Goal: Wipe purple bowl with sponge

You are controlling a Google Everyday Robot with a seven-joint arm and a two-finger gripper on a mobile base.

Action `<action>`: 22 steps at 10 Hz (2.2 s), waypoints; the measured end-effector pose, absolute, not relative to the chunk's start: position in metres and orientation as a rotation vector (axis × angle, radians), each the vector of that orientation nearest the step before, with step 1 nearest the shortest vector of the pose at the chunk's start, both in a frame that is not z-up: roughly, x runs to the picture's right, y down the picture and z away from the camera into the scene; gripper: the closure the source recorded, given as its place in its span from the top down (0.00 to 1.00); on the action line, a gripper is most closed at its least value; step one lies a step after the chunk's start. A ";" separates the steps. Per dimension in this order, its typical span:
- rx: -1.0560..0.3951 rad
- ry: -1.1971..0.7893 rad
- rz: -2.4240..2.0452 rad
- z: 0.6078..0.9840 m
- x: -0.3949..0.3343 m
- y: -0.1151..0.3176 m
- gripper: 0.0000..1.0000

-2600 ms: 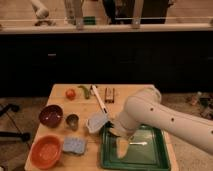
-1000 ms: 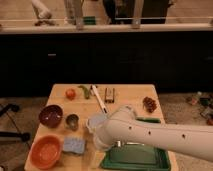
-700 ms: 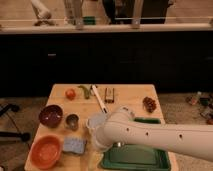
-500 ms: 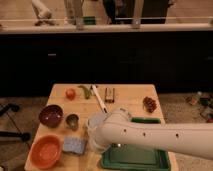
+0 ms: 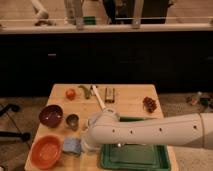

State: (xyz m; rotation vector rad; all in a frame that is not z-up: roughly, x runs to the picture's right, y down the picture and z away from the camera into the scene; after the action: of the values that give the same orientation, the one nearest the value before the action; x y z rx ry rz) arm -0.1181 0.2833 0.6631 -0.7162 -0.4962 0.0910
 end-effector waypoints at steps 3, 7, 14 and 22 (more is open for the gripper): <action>-0.724 -0.487 0.086 0.672 -0.127 0.288 0.94; -0.691 -0.462 0.127 0.683 -0.125 0.289 0.94; -0.683 -0.452 0.147 0.690 -0.133 0.293 0.94; -0.685 -0.462 0.113 0.689 -0.144 0.288 0.59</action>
State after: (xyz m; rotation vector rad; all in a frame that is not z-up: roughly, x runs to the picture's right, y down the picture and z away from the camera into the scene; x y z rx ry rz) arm -0.1442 0.2879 0.6891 -0.6850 -0.4624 0.1127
